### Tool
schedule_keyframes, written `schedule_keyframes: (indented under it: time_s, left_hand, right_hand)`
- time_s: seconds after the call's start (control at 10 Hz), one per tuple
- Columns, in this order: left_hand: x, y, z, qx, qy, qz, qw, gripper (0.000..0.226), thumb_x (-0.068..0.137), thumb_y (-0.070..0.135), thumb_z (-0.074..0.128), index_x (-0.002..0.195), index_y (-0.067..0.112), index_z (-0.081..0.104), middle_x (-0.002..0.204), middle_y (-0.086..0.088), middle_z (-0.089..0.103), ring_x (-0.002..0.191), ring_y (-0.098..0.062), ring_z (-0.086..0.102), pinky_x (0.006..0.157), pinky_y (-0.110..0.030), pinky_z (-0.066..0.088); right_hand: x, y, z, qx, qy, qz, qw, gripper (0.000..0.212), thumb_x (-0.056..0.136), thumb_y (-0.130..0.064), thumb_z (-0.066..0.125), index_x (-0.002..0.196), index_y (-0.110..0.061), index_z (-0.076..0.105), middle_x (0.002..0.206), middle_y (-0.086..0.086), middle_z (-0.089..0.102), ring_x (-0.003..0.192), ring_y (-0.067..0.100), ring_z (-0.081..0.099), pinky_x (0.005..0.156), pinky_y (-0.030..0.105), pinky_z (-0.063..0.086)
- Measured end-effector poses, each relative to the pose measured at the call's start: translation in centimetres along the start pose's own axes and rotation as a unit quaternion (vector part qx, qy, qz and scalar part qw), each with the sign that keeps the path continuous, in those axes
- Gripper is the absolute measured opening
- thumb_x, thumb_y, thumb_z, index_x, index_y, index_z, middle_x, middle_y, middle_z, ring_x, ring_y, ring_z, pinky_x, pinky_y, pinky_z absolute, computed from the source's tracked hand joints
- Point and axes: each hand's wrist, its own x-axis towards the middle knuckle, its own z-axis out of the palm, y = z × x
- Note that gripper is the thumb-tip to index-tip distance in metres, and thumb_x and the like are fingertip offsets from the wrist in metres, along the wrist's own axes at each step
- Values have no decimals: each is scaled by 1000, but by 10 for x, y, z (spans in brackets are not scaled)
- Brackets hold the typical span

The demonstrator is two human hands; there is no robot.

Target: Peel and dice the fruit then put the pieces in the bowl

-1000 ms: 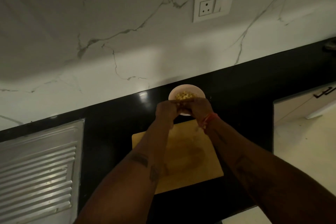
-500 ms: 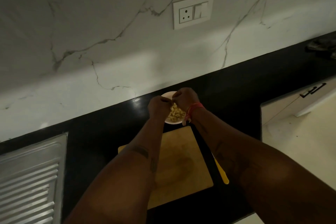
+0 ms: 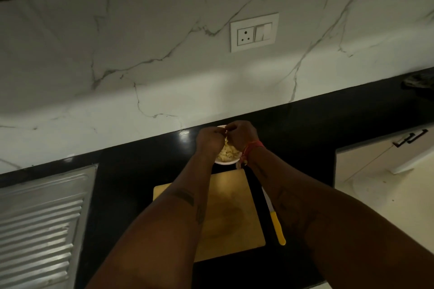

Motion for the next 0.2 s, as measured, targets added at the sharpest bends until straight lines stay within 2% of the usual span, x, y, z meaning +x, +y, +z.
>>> schedule_keyframes:
  time_s: [0.1, 0.2]
  left_hand:
    - [-16, 9, -7, -135, -5, -49, 990, 28, 95, 4, 59, 76, 15, 77, 97, -16, 74, 92, -30, 70, 90, -39, 58]
    - [-35, 17, -14, -209, -12, -52, 976, 23, 99, 1, 53, 90, 6, 73, 94, -15, 69, 86, -25, 63, 86, -36, 55]
  right_hand:
    - [0, 0, -5, 9, 0, 3, 1000, 16, 87, -10, 73, 102, -12, 76, 108, 8, 72, 104, 20, 66, 83, 25, 49]
    - [-3, -7, -8, -21, 40, 3, 999, 19, 91, -7, 68, 109, -9, 75, 115, 11, 71, 111, 24, 64, 90, 26, 47]
